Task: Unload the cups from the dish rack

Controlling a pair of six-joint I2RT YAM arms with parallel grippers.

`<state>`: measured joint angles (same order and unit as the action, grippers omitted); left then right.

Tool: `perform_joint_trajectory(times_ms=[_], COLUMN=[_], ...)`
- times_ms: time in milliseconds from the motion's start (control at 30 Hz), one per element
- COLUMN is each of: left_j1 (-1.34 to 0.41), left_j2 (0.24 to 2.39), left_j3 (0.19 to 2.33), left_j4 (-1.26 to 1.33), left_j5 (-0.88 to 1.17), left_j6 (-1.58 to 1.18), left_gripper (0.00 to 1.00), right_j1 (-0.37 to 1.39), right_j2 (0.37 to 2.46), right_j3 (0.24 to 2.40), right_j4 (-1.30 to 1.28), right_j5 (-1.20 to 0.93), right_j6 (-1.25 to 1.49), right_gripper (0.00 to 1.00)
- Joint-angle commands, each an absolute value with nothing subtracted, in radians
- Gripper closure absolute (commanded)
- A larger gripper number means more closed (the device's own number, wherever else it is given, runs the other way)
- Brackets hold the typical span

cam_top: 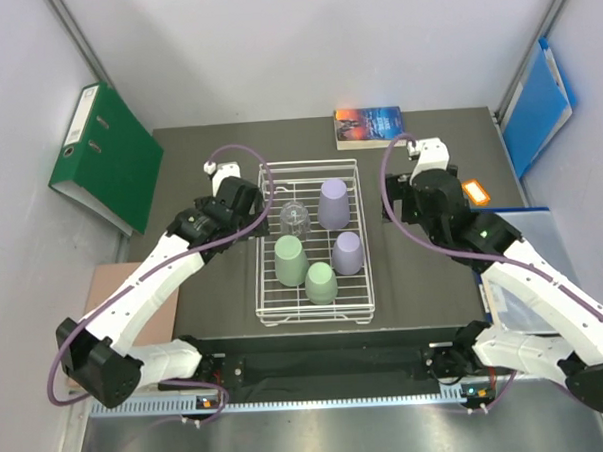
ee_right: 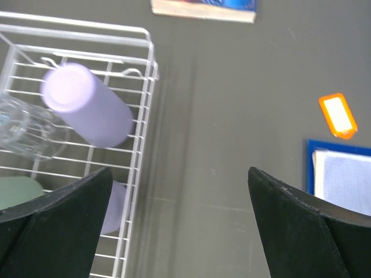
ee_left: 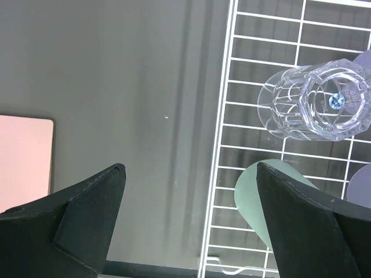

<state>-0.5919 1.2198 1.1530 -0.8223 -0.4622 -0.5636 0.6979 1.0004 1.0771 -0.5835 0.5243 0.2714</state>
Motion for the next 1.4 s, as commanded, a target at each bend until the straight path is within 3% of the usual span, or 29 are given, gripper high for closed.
perform_joint_trajectory(times_ms=[0, 433, 733, 1367], left_j1=[-0.595, -0.597, -0.595, -0.595], left_j2=[1.163, 1.097, 1.118, 1.18], left_j3=[1.147, 1.086, 1.074, 1.08], left_j4=[-0.838, -0.848, -0.831, -0.831], left_j5=[-0.468, -0.4, -0.439, -0.463], left_j6=[-0.565, -0.626, -0.64, -0.68], left_gripper=[0.01, 0.01, 0.01, 0.01], right_j1=[0.716, 0.837, 0.83, 0.715], right_j2=[1.052, 1.432, 1.653, 1.743], right_j3=[1.225, 1.489, 1.632, 1.608], right_j4=[-0.545, -0.561, -0.63, -0.574], right_j5=[0.446, 0.462, 0.499, 0.338], right_j6=[0.27, 0.33, 0.316, 0.333], right_gripper=[0.0, 0.0, 0.0, 0.0])
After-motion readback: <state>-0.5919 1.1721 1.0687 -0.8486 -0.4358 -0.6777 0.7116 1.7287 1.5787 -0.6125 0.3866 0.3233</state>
